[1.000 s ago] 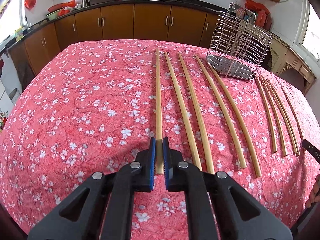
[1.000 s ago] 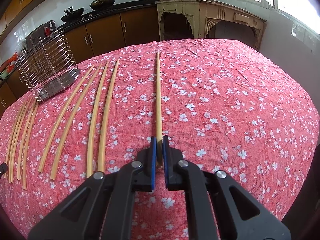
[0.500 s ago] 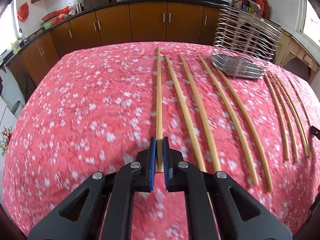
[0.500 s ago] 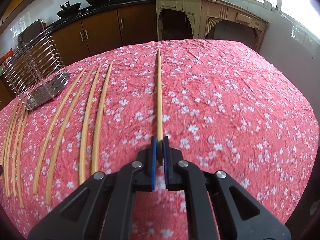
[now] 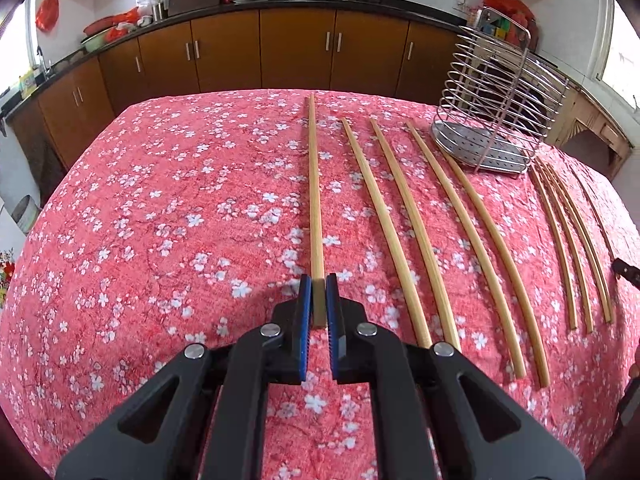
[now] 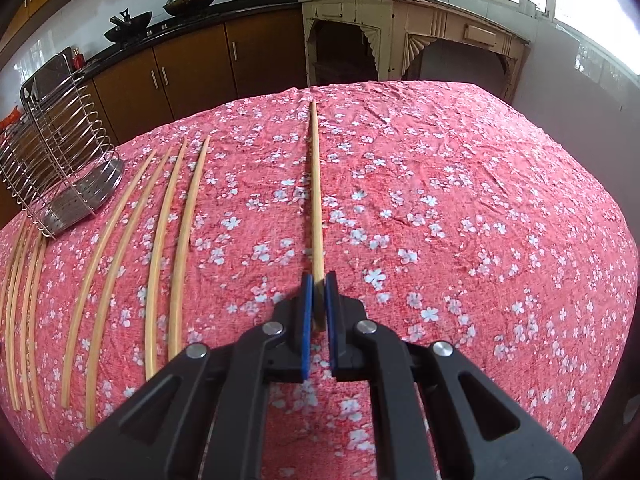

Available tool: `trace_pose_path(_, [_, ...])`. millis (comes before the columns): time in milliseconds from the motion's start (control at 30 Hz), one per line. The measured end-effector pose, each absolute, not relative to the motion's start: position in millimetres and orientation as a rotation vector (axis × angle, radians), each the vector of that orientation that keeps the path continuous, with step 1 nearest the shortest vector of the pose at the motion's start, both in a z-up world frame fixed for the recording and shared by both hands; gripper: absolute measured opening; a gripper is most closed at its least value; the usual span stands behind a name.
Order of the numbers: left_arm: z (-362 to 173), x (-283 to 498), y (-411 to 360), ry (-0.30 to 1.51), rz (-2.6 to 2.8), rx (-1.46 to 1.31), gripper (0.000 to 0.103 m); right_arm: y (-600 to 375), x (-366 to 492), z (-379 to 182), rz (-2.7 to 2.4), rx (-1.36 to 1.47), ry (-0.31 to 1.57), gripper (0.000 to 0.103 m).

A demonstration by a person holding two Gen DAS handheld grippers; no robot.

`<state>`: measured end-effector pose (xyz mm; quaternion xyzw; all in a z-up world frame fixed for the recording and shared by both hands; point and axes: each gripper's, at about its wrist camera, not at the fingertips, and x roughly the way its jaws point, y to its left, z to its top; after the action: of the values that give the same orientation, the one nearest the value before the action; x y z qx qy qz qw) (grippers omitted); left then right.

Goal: Organize utensils
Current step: 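Lift the held chopsticks off the cloth with both tools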

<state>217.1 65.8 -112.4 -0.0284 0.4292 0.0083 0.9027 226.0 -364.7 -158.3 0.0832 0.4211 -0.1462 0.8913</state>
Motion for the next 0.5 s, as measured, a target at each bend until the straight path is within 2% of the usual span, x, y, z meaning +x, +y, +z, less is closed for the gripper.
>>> trace_pose_path(500, [-113,215,45,0.894,0.052,0.044,0.008,-361,225,-158,-0.313,0.158,0.876,0.010])
